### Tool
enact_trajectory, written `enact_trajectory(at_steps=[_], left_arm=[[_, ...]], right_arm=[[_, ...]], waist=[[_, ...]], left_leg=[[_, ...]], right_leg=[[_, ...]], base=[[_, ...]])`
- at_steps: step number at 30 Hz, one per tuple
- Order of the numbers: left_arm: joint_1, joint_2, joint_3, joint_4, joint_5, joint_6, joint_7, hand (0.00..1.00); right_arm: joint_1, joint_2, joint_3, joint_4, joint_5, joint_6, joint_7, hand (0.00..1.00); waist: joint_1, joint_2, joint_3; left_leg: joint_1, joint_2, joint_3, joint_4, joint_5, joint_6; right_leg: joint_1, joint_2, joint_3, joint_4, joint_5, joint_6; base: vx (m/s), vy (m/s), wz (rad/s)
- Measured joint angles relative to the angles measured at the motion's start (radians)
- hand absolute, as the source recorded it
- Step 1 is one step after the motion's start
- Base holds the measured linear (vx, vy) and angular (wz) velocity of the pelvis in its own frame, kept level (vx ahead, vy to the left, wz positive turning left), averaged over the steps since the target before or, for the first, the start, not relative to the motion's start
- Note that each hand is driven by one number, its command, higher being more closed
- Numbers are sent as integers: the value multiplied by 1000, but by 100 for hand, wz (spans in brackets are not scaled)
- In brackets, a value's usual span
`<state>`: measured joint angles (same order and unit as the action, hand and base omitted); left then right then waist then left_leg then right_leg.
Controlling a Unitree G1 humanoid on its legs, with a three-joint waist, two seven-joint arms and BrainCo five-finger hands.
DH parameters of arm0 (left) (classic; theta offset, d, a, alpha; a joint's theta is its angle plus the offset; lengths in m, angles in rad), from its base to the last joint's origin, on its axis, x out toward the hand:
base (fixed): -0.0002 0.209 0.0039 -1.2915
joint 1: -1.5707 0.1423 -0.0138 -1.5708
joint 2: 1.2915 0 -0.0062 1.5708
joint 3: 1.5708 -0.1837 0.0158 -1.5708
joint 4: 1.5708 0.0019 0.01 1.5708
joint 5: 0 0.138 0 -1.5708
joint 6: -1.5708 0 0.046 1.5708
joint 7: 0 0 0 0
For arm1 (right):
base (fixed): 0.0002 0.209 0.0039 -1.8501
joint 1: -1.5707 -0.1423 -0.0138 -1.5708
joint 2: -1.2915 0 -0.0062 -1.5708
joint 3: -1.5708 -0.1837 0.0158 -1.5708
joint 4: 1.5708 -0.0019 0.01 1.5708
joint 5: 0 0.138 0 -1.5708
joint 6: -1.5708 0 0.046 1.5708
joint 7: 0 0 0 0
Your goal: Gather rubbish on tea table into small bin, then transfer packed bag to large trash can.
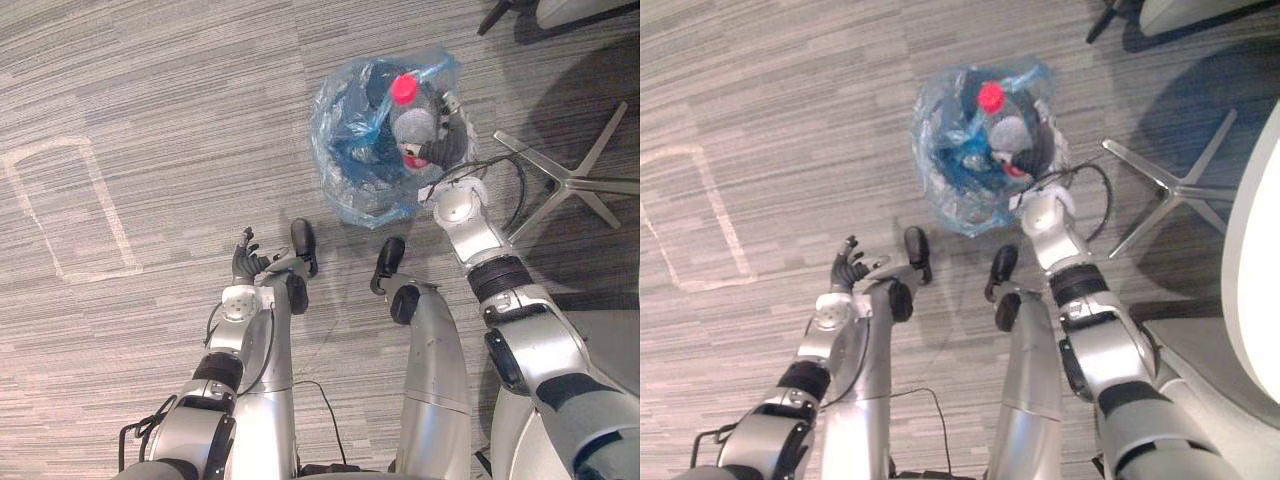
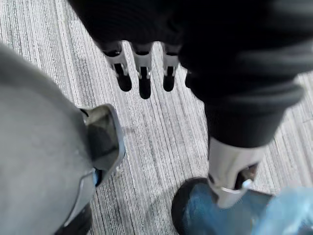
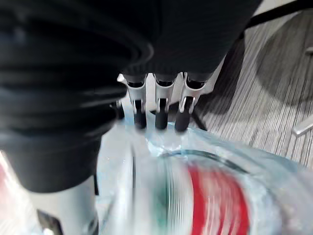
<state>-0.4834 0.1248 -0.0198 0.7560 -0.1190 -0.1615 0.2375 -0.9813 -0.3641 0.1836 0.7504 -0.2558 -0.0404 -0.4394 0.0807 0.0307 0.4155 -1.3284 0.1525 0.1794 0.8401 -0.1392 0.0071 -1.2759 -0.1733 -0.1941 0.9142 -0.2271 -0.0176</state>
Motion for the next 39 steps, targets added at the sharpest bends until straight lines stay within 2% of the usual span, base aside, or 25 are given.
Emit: enact_trajectory(at_steps=[8,15,23,26,32,34,39], left_arm=[[7,0,3,1,10,1,0,0],[7,0,8,3,25,1,-1,0],[7,0,12,5,39,0,-1,0],[7,0,12,11,39,-3,-1,0],[6,10,7,22,39,-8,3,0],[3,10,0,23,38,-11,5,0],[-14,10,-1,50,24,-22,22,0]], right_arm=[[102,31,-7,-151,-43,-10,-4,0],[146,53,4,-152,-103,-10,6,0],[149,49,66,-143,-247,-10,18,0],[143,51,106,-103,-277,-11,34,0],[123,81,179,67,-338,-8,64,0],[103,90,188,134,-365,-6,70,0],[53,96,190,247,-372,13,74,0]], waist=[[-9,-7,-4],[-18,-7,-4],[-21,-7,-5],[-21,-8,-5],[-24,-32,-19],[-22,-32,-19],[-19,-32,-19]], left_leg=[[0,0,-3,3,0,0],[1,0,-3,3,2,-3],[1,1,-5,0,7,-3],[1,-1,-7,-5,10,-5],[3,-13,-21,-52,39,-19],[3,-25,-30,-82,55,-30],[3,-34,-38,-139,87,-33]], right_leg=[[0,0,-3,7,-3,-3],[0,-1,-3,7,-3,-5],[1,-1,-7,7,-2,-7],[2,-3,-10,6,0,-9],[3,-9,-28,-13,3,-16],[2,-17,-42,-23,3,-16],[0,-24,-65,-46,4,-16]], base=[[-42,7,1],[-59,7,-1],[-41,1,0],[0,0,4],[-44,-9,11],[-65,-16,23],[-57,-16,16]])
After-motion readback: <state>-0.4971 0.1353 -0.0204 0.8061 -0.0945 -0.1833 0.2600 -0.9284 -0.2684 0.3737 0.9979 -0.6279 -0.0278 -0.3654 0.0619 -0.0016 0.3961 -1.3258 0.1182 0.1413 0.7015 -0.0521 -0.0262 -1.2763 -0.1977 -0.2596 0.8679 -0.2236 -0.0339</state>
